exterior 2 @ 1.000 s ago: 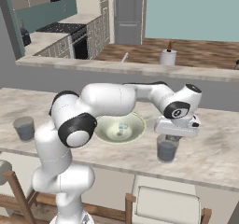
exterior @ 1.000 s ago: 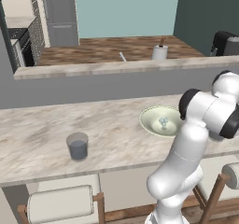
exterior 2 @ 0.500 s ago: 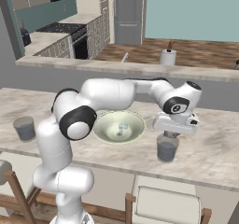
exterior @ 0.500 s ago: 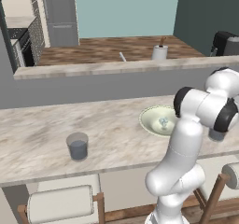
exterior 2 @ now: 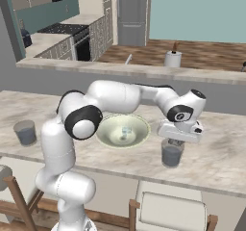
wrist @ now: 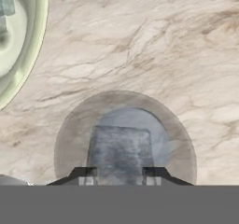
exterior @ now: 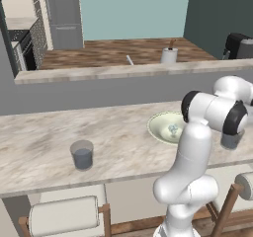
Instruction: There are four ice cubes in the ice bowl. Place two ice cubes in each glass of water.
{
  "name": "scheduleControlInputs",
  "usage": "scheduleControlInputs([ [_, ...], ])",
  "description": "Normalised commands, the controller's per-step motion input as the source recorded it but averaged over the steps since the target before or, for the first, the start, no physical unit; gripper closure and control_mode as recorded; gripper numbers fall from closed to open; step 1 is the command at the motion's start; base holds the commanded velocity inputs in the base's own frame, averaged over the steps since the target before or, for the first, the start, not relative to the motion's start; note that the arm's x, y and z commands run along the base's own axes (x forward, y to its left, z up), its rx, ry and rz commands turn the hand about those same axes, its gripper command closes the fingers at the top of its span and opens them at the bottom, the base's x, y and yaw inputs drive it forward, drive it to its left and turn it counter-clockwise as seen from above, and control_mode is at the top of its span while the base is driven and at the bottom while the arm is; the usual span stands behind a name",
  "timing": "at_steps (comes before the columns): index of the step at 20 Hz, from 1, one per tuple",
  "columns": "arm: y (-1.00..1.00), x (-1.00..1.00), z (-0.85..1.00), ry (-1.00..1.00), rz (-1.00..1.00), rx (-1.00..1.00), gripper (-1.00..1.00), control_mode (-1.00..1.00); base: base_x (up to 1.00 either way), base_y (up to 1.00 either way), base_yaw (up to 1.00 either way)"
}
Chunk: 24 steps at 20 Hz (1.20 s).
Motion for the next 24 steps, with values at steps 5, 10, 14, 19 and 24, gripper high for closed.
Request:
scheduleControlInputs([
  [5, 0.0, 0.18, -0.08, 0.0, -0.05, 0.0, 1.0, -1.0, 0.0, 0.0, 0.0],
  [10, -0.06, 0.2, -0.03, 0.0, -0.05, 0.0, 1.0, -1.0, 0.0, 0.0, 0.0],
  [14, -0.26, 0.05, -0.09, 0.0, -0.07, 0.0, 1.0, -1.0, 0.0, 0.0, 0.0],
  [19, -0.15, 0.15, -0.15, 0.0, -0.07, 0.0, 1.0, -1.0, 0.0, 0.0, 0.0],
  [24, 0.01, 0.05, -0.01, 0.0, -0.05, -0.01, 1.0, -1.0, 0.0, 0.0, 0.0],
])
